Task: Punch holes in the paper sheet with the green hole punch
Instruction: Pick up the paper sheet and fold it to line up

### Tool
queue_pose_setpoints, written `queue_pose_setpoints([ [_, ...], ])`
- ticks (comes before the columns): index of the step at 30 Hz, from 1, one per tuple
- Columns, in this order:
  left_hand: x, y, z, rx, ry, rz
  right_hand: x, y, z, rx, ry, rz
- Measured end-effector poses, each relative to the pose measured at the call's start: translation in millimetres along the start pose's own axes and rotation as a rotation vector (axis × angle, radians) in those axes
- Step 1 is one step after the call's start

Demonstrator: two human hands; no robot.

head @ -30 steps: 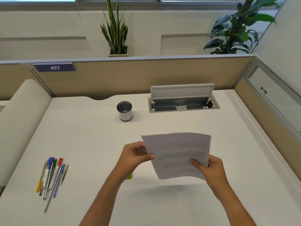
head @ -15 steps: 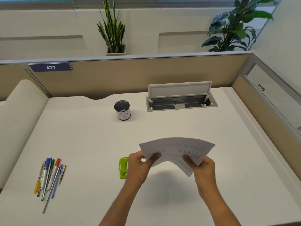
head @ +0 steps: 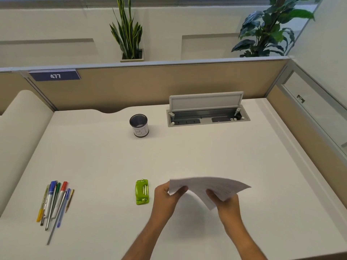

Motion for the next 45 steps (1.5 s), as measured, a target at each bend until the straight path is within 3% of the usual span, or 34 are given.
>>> queue_pose_setpoints([
  [6, 0, 4, 2, 0.001, -0.067, 0.026, -5, 5, -4, 0.01, 0.025, 0.034],
  [9, -13, -11, -11, 0.185, -0.201, 0.058, -24, 11, 24, -0.164, -0.004, -0.049],
  [13, -30, -28, -33, 0.49, -0.579, 0.16, -56, 25, 64, -0.549, 0.324, -0.156],
  [16, -23, -31, -49, 0.632, -0.779, 0.263, -59, 21, 74, -0.652, 0.618, -0.079],
  [19, -16, -34, -62, 0.675, -0.842, 0.36, -53, 8, 70, -0.735, 0.684, 0.031],
  [22, -32, -44, -62, 0.491, -0.768, 0.4, -59, 0, 65, -0.495, 0.411, 0.069],
  [26, -59, -49, -55, 0.141, -0.285, 0.334, -75, -11, 48, -0.188, 0.142, 0.043],
  [33, -54, -41, -38, 0.034, 0.171, 0.082, -68, -17, 32, -0.052, -0.062, 0.041],
  [38, -33, -32, -2, -0.113, 0.108, 0.06, -53, -29, -7, 0.054, -0.077, 0.006],
  [45, -18, -25, 32, -0.156, 0.016, -0.059, -53, -36, -39, 0.163, -0.116, -0.05],
])
Point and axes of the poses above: each hand's wrist, its own y-axis away from the middle knuckle, its own x-axis out of the palm, z = x × y, the point moved 2 cm from there along -y, towards the middle knuckle, and after that the axes turned 9 degrees about x, right-handed, at the moved point
